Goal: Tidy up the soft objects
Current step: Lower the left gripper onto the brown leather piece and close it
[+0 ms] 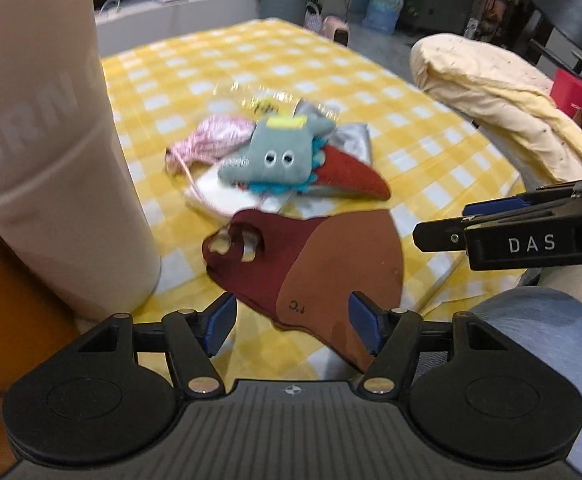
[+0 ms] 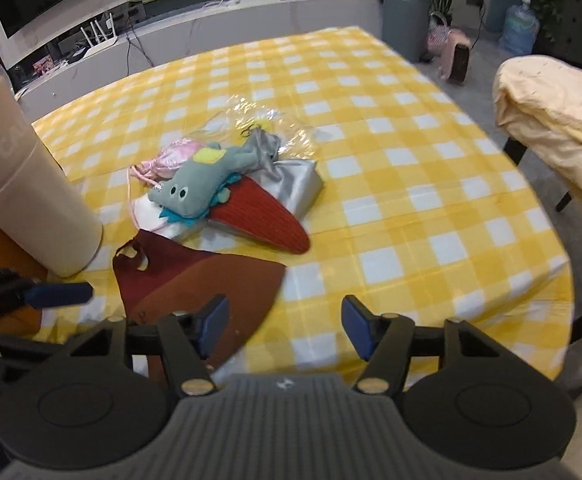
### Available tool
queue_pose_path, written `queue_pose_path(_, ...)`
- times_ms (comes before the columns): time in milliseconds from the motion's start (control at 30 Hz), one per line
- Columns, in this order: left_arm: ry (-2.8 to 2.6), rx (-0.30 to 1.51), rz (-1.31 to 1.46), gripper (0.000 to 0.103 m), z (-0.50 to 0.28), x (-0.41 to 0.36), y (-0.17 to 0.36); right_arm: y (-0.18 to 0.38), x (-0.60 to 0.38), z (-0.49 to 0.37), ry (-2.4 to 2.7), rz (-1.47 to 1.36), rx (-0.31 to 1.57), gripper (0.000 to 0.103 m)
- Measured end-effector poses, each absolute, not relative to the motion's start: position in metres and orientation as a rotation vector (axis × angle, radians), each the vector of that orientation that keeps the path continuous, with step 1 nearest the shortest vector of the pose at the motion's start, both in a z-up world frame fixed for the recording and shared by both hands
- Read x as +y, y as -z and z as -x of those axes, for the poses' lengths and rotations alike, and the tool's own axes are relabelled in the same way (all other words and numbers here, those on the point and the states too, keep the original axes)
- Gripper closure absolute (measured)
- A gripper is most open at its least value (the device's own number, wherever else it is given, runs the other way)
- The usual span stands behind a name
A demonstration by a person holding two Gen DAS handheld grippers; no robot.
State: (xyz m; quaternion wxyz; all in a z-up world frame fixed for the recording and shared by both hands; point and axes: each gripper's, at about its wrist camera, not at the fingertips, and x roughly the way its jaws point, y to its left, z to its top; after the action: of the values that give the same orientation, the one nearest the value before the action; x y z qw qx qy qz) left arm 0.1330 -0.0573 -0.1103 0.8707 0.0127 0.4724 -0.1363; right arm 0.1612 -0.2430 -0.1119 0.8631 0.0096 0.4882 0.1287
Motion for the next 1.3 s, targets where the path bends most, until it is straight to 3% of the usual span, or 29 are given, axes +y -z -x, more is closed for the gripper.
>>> queue_pose_path(233,0.285,1.035,0.033,0.023,-0.144,-0.061,0.124,0.128,-0.242,-0.184,-0.295,-0.005,1.108,0.051)
queue_pose_path(300,0.291,1.029,0.026,0.023,-0.144,-0.063,0.124,0.134,-0.242,-0.190,-0.320,-0.012,1.143,0.059)
queue_pose_path(367,0.304,1.024,0.034,0.023,-0.145,-0.065,0.124,0.139,-0.243,-0.193,-0.347,-0.028,1.171,0.073)
queue_pose_path(800,0.375,1.006,0.106,0.024,-0.154,-0.074,0.126,0.143,-0.240,-0.194,-0.481,-0.039,1.159,0.077)
queue_pose_path(1067,0.364,0.985,-0.011,0.056,-0.157,-0.095,0.126,0.143,-0.241,-0.193,-0.491,-0.033,1.149,0.080)
queue_pose_path(1233,0.390,0.983,-0.015,0.093,-0.155,-0.099,0.127,0.143,-0.243,-0.193,-0.494,-0.050,1.147,0.081)
queue_pose_path(1300,0.377,0.986,-0.002,0.094,-0.154,-0.097,0.127,0.144,-0.246,-0.193,-0.499,-0.067,1.147,0.080)
